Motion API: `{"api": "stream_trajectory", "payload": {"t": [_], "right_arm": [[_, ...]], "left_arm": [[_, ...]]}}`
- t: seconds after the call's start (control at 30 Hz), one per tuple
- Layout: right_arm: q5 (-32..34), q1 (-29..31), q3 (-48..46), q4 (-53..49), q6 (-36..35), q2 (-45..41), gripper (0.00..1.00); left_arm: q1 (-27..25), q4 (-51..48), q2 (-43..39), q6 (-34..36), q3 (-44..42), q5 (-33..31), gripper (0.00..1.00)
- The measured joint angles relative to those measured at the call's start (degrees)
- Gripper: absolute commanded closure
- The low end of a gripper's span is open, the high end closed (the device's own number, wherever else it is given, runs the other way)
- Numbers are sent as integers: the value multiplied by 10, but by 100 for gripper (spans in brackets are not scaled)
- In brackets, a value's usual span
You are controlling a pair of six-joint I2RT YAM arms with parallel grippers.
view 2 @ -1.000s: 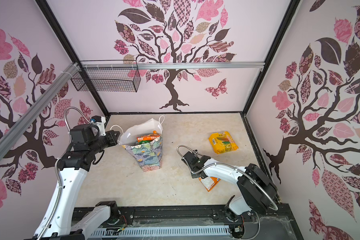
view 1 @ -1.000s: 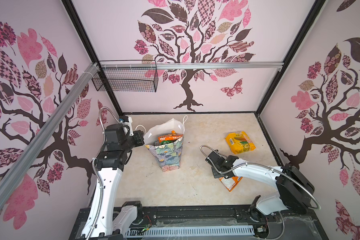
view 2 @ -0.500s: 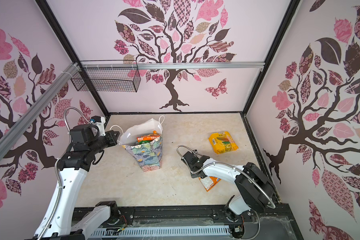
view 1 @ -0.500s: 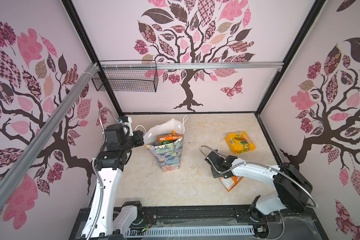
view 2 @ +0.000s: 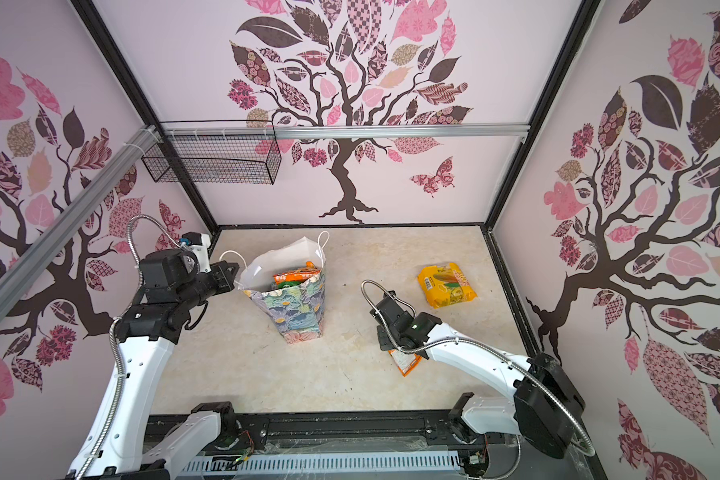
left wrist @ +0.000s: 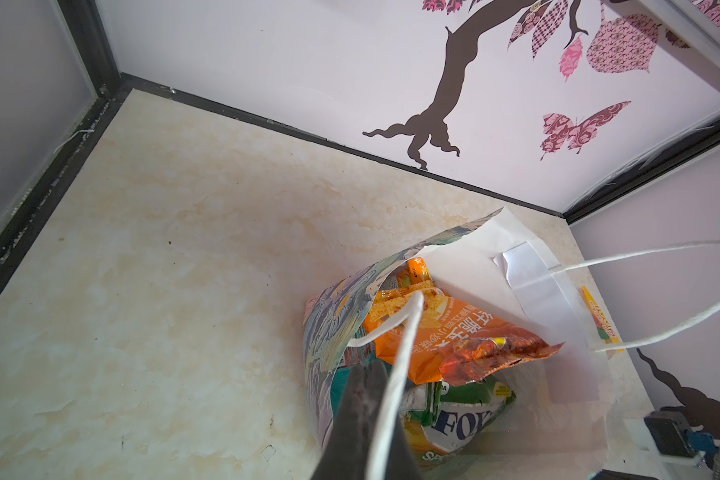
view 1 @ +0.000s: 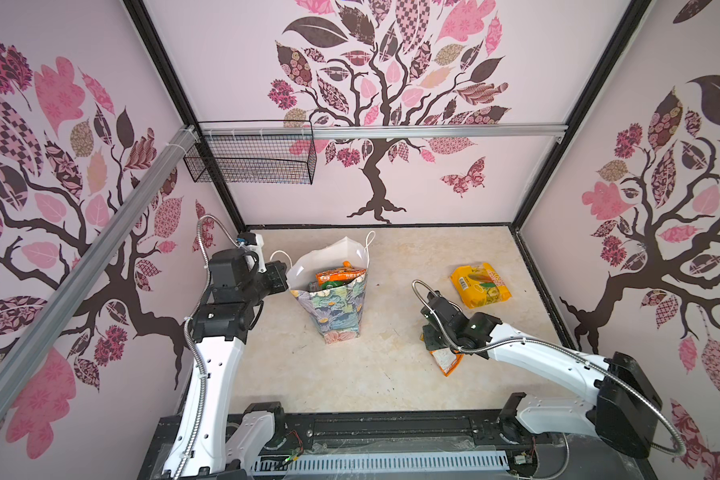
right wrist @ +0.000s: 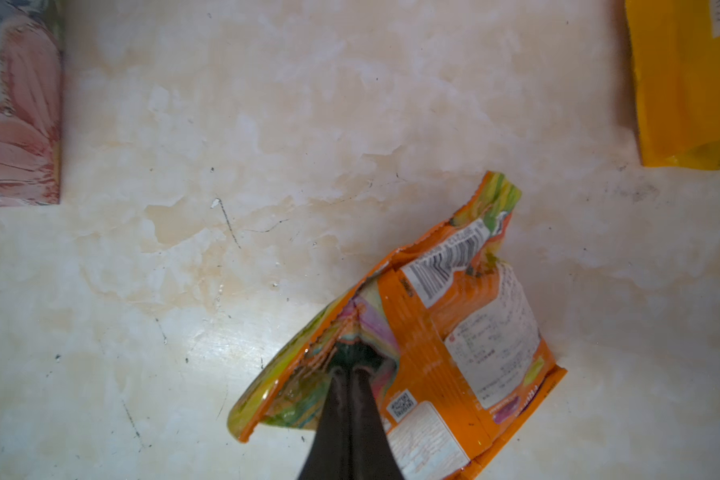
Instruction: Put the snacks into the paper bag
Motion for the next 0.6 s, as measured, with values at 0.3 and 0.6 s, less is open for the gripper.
{"api": "stream_trajectory", "payload": {"t": [0.3,0.6], "right_arm": [[-16,0,27,11,-11,-61,100],[-3,0,58,11,-27,-71,58]], "left_arm": [[0,2,-4,0,-3,0,96],[1,3,-8,0,-4,3,96]]}}
